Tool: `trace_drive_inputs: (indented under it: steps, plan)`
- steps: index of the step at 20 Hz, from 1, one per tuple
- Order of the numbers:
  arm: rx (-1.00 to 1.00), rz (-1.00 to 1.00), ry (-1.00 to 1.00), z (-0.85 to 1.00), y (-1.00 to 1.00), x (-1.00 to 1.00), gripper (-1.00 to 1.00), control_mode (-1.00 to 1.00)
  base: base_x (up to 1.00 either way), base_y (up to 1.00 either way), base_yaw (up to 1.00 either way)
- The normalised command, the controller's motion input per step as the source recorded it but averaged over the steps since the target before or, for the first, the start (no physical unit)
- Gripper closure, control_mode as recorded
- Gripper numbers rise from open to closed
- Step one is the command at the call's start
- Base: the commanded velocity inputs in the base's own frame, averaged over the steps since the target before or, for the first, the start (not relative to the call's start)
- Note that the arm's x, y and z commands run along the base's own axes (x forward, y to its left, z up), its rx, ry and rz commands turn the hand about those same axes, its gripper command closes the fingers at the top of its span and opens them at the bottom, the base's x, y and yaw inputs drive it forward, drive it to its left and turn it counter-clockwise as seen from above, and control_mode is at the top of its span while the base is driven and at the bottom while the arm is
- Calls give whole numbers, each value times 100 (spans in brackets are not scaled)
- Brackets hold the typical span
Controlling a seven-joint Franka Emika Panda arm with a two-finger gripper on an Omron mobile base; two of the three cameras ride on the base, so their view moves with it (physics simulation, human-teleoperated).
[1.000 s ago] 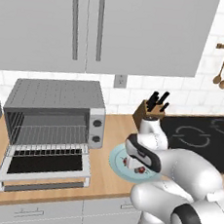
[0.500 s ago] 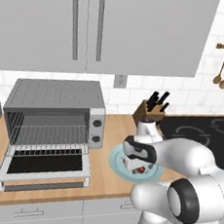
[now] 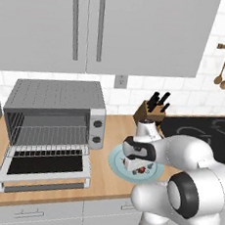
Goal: Pick up the kebab skewer and baguette bread, and place them inside the toaster oven. Close the toaster oven door and start by setting the timer.
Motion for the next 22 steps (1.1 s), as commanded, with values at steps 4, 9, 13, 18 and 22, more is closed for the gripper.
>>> trace_drive_inputs:
  steps: [4, 9, 13, 18, 22]
  plan:
    - [0, 0, 0, -4, 22, -7, 100, -100, 0, 0, 0]
    - [0, 0, 0, 10, 16, -19, 100, -100, 0, 0, 0]
    - [0, 0, 3, 66, 41, -31, 100, -100, 0, 0, 0]
    - [0, 0, -1, 100, 82, -41, 100, -100, 0, 0, 0]
    - [0, -21, -5, 69, 100, -85, 100, -100, 0, 0, 0]
